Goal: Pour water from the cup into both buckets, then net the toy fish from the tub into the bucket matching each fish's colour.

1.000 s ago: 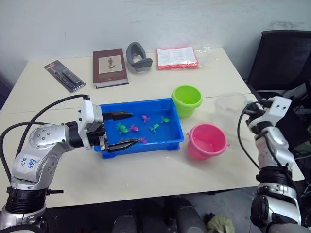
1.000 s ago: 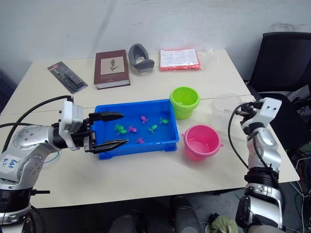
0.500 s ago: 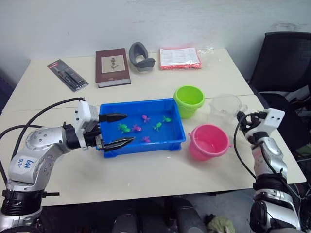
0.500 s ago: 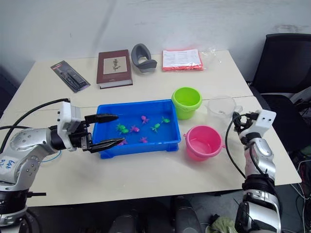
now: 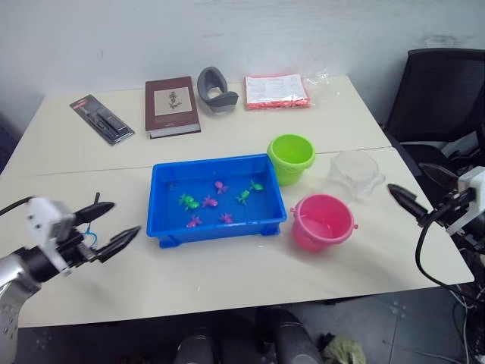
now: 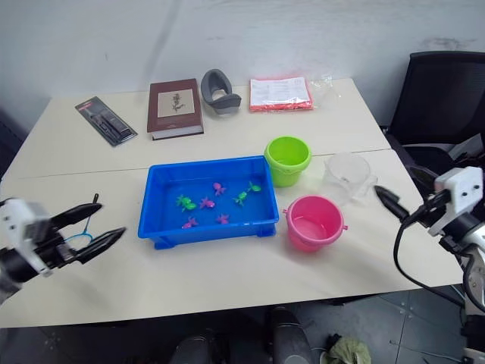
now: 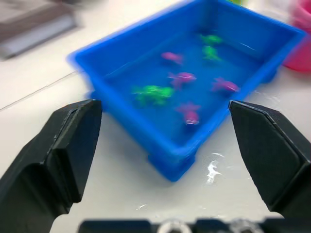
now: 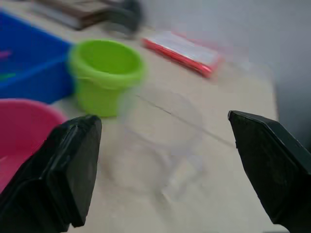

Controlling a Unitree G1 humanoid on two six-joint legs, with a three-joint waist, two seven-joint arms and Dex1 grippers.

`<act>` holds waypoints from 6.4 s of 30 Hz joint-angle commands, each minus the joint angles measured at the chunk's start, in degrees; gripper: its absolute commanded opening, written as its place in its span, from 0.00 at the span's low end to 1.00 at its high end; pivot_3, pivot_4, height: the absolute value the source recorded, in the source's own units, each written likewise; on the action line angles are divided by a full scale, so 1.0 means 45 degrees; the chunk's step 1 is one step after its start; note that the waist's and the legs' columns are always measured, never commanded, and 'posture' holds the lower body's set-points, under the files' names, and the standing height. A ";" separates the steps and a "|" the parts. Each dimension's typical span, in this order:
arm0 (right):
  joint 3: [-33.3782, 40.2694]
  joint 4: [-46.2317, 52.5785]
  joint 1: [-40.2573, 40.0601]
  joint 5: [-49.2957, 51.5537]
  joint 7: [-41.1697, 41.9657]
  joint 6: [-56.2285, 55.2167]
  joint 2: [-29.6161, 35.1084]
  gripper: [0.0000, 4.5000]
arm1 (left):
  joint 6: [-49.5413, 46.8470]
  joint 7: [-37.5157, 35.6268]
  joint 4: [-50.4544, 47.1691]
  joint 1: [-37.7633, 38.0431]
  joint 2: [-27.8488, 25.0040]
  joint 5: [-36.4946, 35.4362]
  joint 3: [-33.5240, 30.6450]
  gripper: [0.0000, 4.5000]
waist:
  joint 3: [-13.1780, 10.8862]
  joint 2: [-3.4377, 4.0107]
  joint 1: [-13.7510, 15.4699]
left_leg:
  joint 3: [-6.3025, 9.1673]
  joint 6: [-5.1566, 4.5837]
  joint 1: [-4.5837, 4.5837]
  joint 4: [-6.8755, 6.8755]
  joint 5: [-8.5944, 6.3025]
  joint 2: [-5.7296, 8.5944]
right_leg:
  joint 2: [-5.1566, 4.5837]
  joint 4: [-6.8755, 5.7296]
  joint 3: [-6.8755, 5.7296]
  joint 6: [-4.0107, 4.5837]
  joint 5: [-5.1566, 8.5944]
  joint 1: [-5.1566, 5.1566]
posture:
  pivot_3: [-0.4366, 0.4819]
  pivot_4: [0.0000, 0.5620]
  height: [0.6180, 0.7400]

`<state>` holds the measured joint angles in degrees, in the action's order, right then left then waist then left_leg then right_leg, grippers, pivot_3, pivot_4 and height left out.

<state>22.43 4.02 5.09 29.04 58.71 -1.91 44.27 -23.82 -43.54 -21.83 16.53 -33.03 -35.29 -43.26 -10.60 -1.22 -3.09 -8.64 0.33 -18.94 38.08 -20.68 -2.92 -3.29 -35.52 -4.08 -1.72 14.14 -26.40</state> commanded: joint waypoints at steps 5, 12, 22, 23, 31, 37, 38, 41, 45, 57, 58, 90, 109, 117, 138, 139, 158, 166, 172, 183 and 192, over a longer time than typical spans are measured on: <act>-0.2112 0.3406 0.0410 0.2172 0.1607 0.0791 -0.0750 0.98 | 0.2736 0.2427 0.2572 0.1985 0.1885 0.1380 -0.2875 1.00 | -0.0002 -0.0092 0.0178 | 0.0005 -0.0033 0.0048 0.0028 -0.0035 0.0024 | -0.0038 0.0011 -0.0013 0.0014 0.0001 -0.0007 | 0.48 0.27 1.00; -0.3010 0.3201 0.0901 0.2062 0.2189 0.0304 -0.1535 0.98 | 0.1493 0.3680 0.2384 0.3598 0.2421 0.0795 -0.3386 1.00 | 0.0085 -0.0257 0.0436 | 0.0022 -0.0169 0.0016 0.0046 -0.0122 0.0021 | -0.0089 0.0056 -0.0083 0.0033 0.0000 -0.0008 | 0.48 0.27 1.00; -0.3188 0.2729 0.1909 0.2739 0.2724 0.1003 -0.1784 0.98 | -0.1615 0.5332 0.0386 0.2063 0.0639 0.0312 -0.1862 1.00 | 0.0091 -0.0264 0.0674 | 0.0042 -0.0174 -0.0006 0.0061 -0.0165 0.0010 | -0.0094 0.0075 -0.0126 0.0047 0.0008 -0.0011 | 0.48 0.27 1.00; -0.3251 0.2681 0.1977 0.2647 0.2757 0.0951 -0.1821 0.98 | -0.2137 0.5511 0.0366 0.1631 0.0280 0.0243 -0.1656 1.00 | 0.0090 -0.0256 0.0701 | 0.0044 -0.0164 -0.0006 0.0061 -0.0156 0.0010 | -0.0091 0.0065 -0.0127 0.0048 0.0008 -0.0011 | 0.48 0.27 1.00; -0.3672 0.2500 0.2281 0.2053 0.2921 0.0948 -0.1865 0.98 | -0.4540 0.6197 0.3105 -0.2958 -0.2526 0.1689 0.1759 1.00 | 0.0088 -0.0241 0.0575 | 0.0019 -0.0049 0.0023 0.0051 -0.0073 0.0014 | -0.0086 -0.0007 -0.0112 0.0062 0.0012 -0.0017 | 0.48 0.27 1.00; -0.3828 0.2766 0.2149 0.1650 0.2633 0.1082 -0.1783 0.98 | -0.4448 0.6084 0.8286 -0.7588 -0.3258 0.3458 0.4674 1.00 | 0.0087 -0.0239 0.0682 | 0.0019 -0.0009 0.0023 0.0051 -0.0046 0.0015 | -0.0078 -0.0028 -0.0128 0.0073 0.0018 -0.0028 | 0.48 0.27 1.00; -0.3844 0.2828 0.2128 0.1596 0.2575 0.1085 -0.1783 0.98 | -0.4274 0.5852 0.9075 -0.8148 -0.3200 0.3616 0.4988 1.00 | 0.0087 -0.0240 0.0683 | 0.0023 -0.0006 0.0017 0.0051 -0.0042 0.0013 | -0.0078 -0.0025 -0.0137 0.0073 0.0017 -0.0029 | 0.48 0.27 1.00; -0.3724 0.3056 0.2032 0.1467 0.2288 0.1042 -0.1795 0.98 | -0.3077 0.5810 1.1837 -0.9606 -0.2910 0.4580 0.5896 1.00 | 0.0088 -0.0240 0.0640 | 0.0013 -0.0006 0.0012 0.0055 -0.0040 0.0014 | -0.0078 -0.0028 -0.0136 0.0072 0.0017 -0.0033 | 0.48 0.27 1.00; -0.3415 0.3411 0.1686 0.1451 0.1921 0.1128 -0.1637 0.98 | -0.2451 0.5293 1.4045 -1.0696 -0.2832 0.5155 0.6549 1.00 | 0.0090 -0.0246 0.0611 | 0.0000 -0.0009 0.0007 0.0063 -0.0035 0.0010 | -0.0062 -0.0070 -0.0139 0.0070 0.0016 -0.0035 | 0.48 0.27 1.00; -0.2980 0.4018 0.1093 0.1367 0.0784 0.1556 -0.1321 1.00 | -0.1381 0.3976 1.4436 -0.9991 -0.3029 0.4954 0.6009 0.08 | 0.0097 -0.0234 0.0626 | 0.0008 -0.0008 0.0004 0.0183 -0.0044 -0.0005 | -0.0078 -0.0103 -0.0126 0.0070 0.0016 -0.0034 | 0.48 0.27 1.00; -0.3038 0.4062 0.1050 0.1237 0.0731 0.1602 -0.1238 1.00 | -0.1117 0.3686 1.4135 -0.9808 -0.3053 0.4872 0.5927 0.00 | 0.0097 -0.0234 0.0635 | 0.0009 -0.0005 0.0003 0.0183 -0.0043 -0.0009 | -0.0076 -0.0103 -0.0126 0.0070 0.0016 -0.0035 | 0.48 0.27 1.00; -0.2796 0.4516 0.1581 0.2354 0.0598 0.3686 0.0011 1.00 | 0.3022 -0.6462 0.4406 -0.8067 -0.5105 0.2809 0.7331 0.00 | -0.0005 -0.0070 0.0645 | 0.0337 -0.0058 -0.0076 0.0213 -0.0022 0.0067 | -0.0234 -0.0010 -0.0449 0.0073 0.0019 0.0143 | 0.48 0.27 1.00; -0.5682 0.5274 0.5891 0.5591 -0.1796 1.3028 0.0434 1.00 | 0.0894 -0.7579 0.3066 -1.2094 -0.2646 0.3651 1.2136 0.00 | -0.0026 -0.0042 0.0657 | 0.0346 -0.0072 -0.0117 0.0242 -0.0001 0.0049 | -0.0175 0.0018 -0.0439 0.0065 0.0018 0.0142 | 0.48 0.27 1.00; -0.6046 0.5008 0.5563 0.5560 -0.3040 1.3902 -0.0939 1.00 | 0.0439 -0.7274 0.2740 -1.1833 -0.2457 0.3668 1.2161 0.00 | -0.0026 -0.0042 0.0681 | 0.0350 -0.0065 -0.0117 0.0243 0.0011 0.0047 | -0.0176 0.0008 -0.0440 0.0065 0.0018 0.0141 | 0.48 0.27 1.00; -0.6425 0.4287 0.6606 0.5197 -0.3185 1.4571 -0.1817 0.05 | 0.0040 -0.6955 0.2382 -1.1768 -0.2412 0.3896 1.2237 0.00 | -0.0026 -0.0041 0.0666 | 0.0359 -0.0069 -0.0131 0.0243 0.0011 0.0046 | -0.0174 0.0001 -0.0447 0.0063 0.0016 0.0140 | 0.48 0.27 1.00; -0.6435 0.4270 0.6608 0.5156 -0.3153 1.4538 -0.1828 0.01 | -0.0004 -0.6932 0.2332 -1.1764 -0.2412 0.3870 1.2215 0.00 | -0.0026 -0.0041 0.0664 | 0.0359 -0.0069 -0.0130 0.0243 0.0011 0.0046 | -0.0174 0.0002 -0.0447 0.0062 0.0016 0.0140 | 0.48 0.27 1.00; -0.6004 0.4198 0.6496 0.2261 -0.0645 1.0542 -0.0426 0.00 | -0.0266 -0.4507 0.4630 -1.1681 -0.3116 0.0941 0.5470 0.99 | -0.0027 -0.0041 0.0508 | 0.0359 -0.0063 -0.0129 0.0239 0.0013 0.0038 | -0.0170 -0.0001 -0.0452 0.0055 0.0012 0.0136 | 0.48 0.27 1.00; -0.5453 0.1980 0.6137 -0.0241 0.0219 0.7688 0.1426 0.00 | 0.2030 -0.4809 0.5293 -0.7374 -0.4668 0.2251 0.3742 0.99 | -0.0036 -0.0042 0.0446 | 0.0355 -0.0077 -0.0130 0.0228 0.0000 0.0050 | -0.0199 0.0049 -0.0459 0.0058 0.0014 0.0137 | 0.48 0.27 1.00; -0.7846 0.0514 0.7415 -0.4024 0.0083 0.5628 0.1598 0.00 | 0.2047 -0.4685 0.4089 -0.5049 -0.3925 0.1896 0.3909 0.99 | -0.0046 -0.0024 0.0375 | 0.0339 -0.0057 -0.0134 0.0219 -0.0012 0.0043 | -0.0206 0.0044 -0.0444 0.0059 0.0014 0.0107 | 0.48 0.27 1.00; -0.9692 -0.2827 0.9596 -0.7844 0.1530 -0.0782 0.1137 0.00 | 0.1514 -0.4439 0.3278 -0.5494 -0.3734 0.1652 0.5041 0.99 | -0.0046 -0.0023 0.0337 | 0.0323 -0.0030 -0.0269 0.0232 0.0039 0.0050 | -0.0203 -0.0026 -0.0445 0.0069 0.0017 -0.0059 | 0.48 0.27 1.00; -1.0049 -0.3091 1.0109 -0.8672 0.3082 -0.1602 0.0974 0.00 | 0.1461 -0.4252 0.3246 -0.5771 -0.3648 0.1635 0.5279 0.99 | -0.0047 -0.0021 0.0333 | 0.0322 -0.0036 -0.0267 0.0238 0.0038 0.0049 | -0.0203 -0.0029 -0.0442 0.0069 0.0017 -0.0058 | 0.48 0.27 1.00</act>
<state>-22.84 -10.98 50.29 -10.34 70.25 -9.87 48.56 -17.56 -62.96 -6.06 -8.74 -49.46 -26.82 -19.04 -10.81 -1.32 -1.59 -7.19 0.16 -20.15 39.15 -20.51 -2.70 -4.20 -35.66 -6.07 -1.41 14.22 -26.65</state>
